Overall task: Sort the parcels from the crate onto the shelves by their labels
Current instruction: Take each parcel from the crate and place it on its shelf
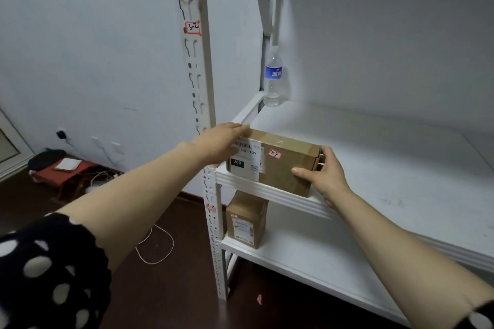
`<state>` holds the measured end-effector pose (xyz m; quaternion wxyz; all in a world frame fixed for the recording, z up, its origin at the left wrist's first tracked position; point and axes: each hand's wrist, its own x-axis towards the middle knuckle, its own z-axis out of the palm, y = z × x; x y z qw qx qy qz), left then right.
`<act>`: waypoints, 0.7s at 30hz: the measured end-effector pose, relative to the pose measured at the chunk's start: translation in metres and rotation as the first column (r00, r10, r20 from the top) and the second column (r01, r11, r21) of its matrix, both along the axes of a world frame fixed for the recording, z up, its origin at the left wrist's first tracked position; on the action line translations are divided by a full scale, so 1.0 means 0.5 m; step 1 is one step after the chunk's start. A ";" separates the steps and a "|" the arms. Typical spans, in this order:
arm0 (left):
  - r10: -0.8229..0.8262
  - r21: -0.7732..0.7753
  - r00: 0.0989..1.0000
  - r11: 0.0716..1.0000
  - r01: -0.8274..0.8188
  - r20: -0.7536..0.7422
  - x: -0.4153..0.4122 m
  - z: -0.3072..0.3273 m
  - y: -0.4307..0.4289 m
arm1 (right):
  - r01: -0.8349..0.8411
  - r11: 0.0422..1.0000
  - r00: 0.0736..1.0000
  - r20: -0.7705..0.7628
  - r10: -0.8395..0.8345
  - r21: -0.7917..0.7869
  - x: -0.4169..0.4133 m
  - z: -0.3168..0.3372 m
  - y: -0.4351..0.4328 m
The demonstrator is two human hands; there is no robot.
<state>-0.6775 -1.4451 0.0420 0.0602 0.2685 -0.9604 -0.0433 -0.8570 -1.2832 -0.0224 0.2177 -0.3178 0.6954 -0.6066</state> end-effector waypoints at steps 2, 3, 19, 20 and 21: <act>-0.010 -0.012 1.000 1.000 0.010 0.010 -0.002 -0.003 -0.009 | -0.005 1.000 1.000 0.004 0.005 -0.006 0.002 -0.003 -0.009; -0.013 -0.023 1.000 1.000 0.013 0.000 -0.002 -0.004 -0.015 | -0.009 1.000 1.000 0.007 0.009 -0.007 0.000 -0.005 -0.012; 0.028 -0.211 0.999 0.977 -0.020 0.035 -0.002 -0.023 -0.050 | -0.022 0.937 0.981 -0.172 0.087 0.350 0.008 -0.048 -0.030; 0.031 -0.230 0.999 0.973 -0.020 0.042 -0.001 -0.025 -0.050 | -0.028 0.935 0.981 -0.168 0.093 0.353 0.009 -0.047 -0.032; 0.033 -0.249 0.998 0.968 -0.020 0.050 -0.001 -0.028 -0.051 | -0.031 0.934 0.982 -0.165 0.096 0.355 0.011 -0.047 -0.035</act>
